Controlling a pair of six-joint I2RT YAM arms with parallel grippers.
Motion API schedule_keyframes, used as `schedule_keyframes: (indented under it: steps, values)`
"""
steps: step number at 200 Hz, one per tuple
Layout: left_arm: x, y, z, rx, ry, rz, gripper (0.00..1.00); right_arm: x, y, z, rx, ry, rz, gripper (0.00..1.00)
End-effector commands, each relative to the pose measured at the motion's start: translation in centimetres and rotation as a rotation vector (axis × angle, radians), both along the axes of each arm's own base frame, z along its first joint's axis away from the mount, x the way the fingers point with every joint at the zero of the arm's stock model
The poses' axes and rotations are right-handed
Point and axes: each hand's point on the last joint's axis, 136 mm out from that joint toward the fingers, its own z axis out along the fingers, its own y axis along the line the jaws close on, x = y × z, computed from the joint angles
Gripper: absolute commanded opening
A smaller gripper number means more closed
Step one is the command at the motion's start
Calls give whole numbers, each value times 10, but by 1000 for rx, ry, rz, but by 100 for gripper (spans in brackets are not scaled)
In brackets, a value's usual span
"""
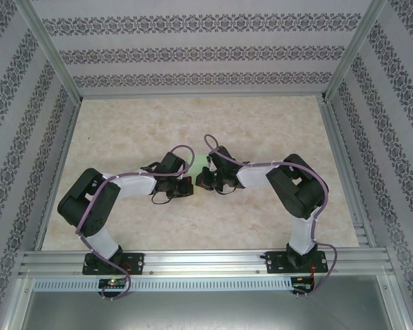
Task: Fold a paper plane with a square sheet of paper (pick it up from the middle)
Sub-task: Third fold the triangle at the center of the table.
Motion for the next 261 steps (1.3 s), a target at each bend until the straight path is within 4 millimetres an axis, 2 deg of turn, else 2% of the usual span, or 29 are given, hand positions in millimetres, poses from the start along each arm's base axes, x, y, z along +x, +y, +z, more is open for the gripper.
schedule_keyframes:
  steps: [1,70,86,105,122,140,163,192,233,261]
  values:
    - [-40,37,-39,189,144,4,0,14,-17,-4,-64,-41,-2,0]
    - [-48,45,-44,224,188,16,0,59,-63,-16,-130,-61,-54,0]
    - [-46,42,-42,213,183,16,0,67,-64,-5,-127,-80,-52,0]
    - [-42,40,-39,207,173,18,0,70,-54,23,-83,-126,-35,0]
    - [-40,38,-37,199,167,17,0,60,-42,45,-47,-161,-15,0]
    - [-38,35,-36,190,164,13,0,44,-25,55,-18,-170,12,0]
    - [-35,34,-35,186,155,14,0,21,-6,42,-6,-131,39,0]
    - [-35,33,-33,180,154,18,0,3,9,23,1,-74,60,0]
    - [-34,33,-31,174,145,25,0,-6,10,4,-7,-15,36,0]
    - [-34,32,-31,168,147,29,0,-13,13,0,19,14,29,0]
